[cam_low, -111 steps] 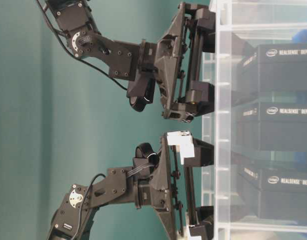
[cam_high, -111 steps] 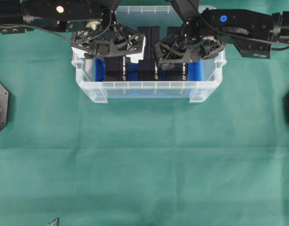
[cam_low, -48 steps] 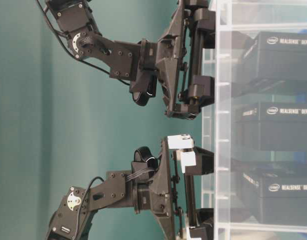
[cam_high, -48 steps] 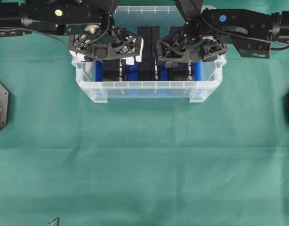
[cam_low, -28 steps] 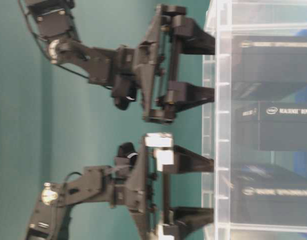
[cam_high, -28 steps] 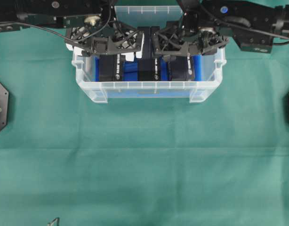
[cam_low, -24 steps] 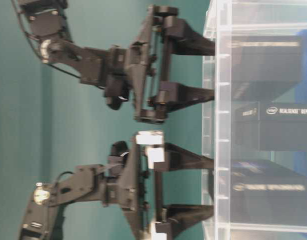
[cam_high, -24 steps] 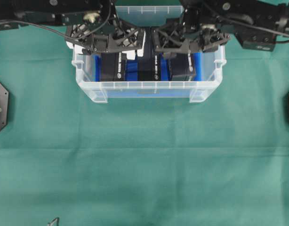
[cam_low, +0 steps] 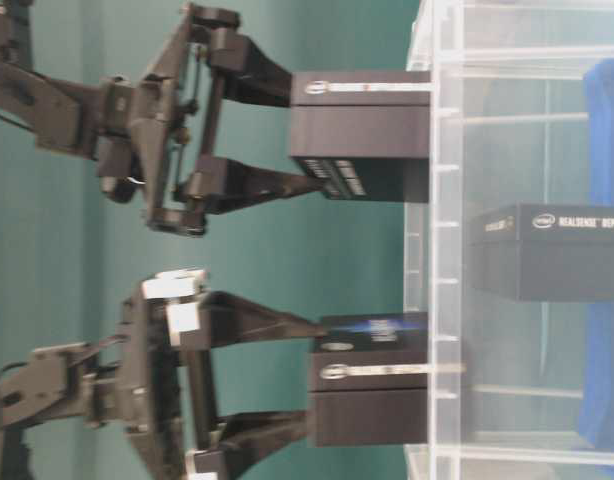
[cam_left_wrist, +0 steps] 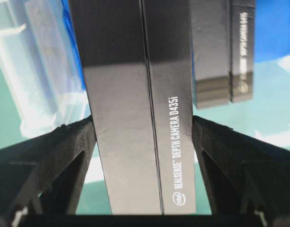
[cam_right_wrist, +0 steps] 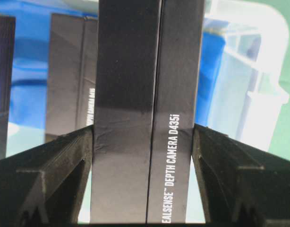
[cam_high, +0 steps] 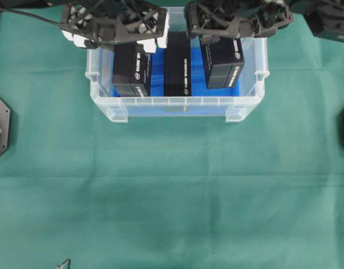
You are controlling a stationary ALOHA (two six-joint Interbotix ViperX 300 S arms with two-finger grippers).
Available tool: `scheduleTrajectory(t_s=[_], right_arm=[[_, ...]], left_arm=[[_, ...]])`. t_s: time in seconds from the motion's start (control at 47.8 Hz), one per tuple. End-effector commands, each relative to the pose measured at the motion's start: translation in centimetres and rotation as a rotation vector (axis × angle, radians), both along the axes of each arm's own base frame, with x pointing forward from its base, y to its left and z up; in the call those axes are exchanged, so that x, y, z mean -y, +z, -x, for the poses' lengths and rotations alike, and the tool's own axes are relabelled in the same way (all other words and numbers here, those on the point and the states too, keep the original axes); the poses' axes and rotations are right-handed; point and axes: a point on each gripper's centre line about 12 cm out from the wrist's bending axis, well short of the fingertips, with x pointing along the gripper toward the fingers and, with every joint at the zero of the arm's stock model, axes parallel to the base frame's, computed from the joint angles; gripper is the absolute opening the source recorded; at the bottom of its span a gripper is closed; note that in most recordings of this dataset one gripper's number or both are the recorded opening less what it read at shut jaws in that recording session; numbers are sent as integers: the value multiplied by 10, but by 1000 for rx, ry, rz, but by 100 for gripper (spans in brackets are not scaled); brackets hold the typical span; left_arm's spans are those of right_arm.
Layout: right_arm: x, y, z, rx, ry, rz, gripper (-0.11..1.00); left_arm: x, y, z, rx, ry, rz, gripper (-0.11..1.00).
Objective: Take the box out of the case with both arms.
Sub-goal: 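Lift both boxes straight up out of the case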
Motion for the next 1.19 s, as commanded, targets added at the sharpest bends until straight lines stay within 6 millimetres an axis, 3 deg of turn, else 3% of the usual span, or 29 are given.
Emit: scheduleTrajectory(t_s=[0.0,0.712,0.858,1.172], right_arm=[[-4,32,6,66,4,22,67],[-21,101,23,57,-12,86,67],[-22,110,26,61,-19,96,67],[-24,111,26,54,-18,100,67]], left_arm=[[3,36,8,70,-3,-22,64],[15,93,12,80,-21,-21,64],[16,99,12,73,-21,-19,64],[16,98,12,68,-21,-19,64]])
